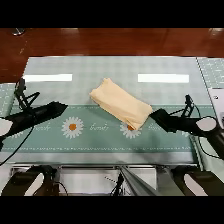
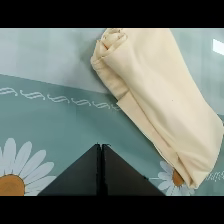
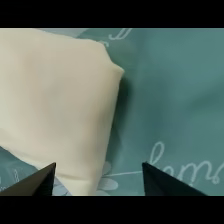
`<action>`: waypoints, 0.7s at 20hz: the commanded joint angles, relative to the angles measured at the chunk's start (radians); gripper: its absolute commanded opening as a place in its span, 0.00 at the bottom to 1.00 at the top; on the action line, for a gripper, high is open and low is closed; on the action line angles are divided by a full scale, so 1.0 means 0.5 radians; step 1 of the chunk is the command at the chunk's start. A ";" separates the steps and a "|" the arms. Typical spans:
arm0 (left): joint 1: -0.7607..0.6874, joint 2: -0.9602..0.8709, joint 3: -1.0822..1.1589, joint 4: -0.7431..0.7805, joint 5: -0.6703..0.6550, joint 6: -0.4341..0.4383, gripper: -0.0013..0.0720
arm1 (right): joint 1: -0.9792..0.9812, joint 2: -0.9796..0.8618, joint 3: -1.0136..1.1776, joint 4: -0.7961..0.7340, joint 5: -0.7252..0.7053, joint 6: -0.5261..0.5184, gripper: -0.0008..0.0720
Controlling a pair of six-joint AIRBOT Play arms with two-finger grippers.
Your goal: Fold the shirts.
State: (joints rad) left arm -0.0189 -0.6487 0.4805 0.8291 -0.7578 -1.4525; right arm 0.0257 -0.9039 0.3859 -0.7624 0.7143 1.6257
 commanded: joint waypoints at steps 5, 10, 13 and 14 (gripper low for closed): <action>-0.001 -0.001 -0.001 0.000 0.032 0.001 0.05 | 0.066 -0.767 0.276 0.719 0.198 -0.638 0.86; -0.002 -0.001 -0.001 -0.001 0.040 0.000 0.05 | 0.180 -1.029 0.744 0.715 0.334 -0.833 0.04; -0.001 -0.001 -0.001 0.000 0.042 0.000 0.05 | 0.179 -1.028 1.301 0.537 0.570 -0.837 0.04; -0.001 -0.001 -0.001 0.000 0.042 0.001 0.05 | 0.179 -1.028 1.518 0.429 0.685 -0.797 0.04</action>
State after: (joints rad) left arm -0.0196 -0.6487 0.4801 0.8291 -0.7383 -1.4525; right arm 0.1093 -1.3994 0.9123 -0.4660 0.9272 1.2415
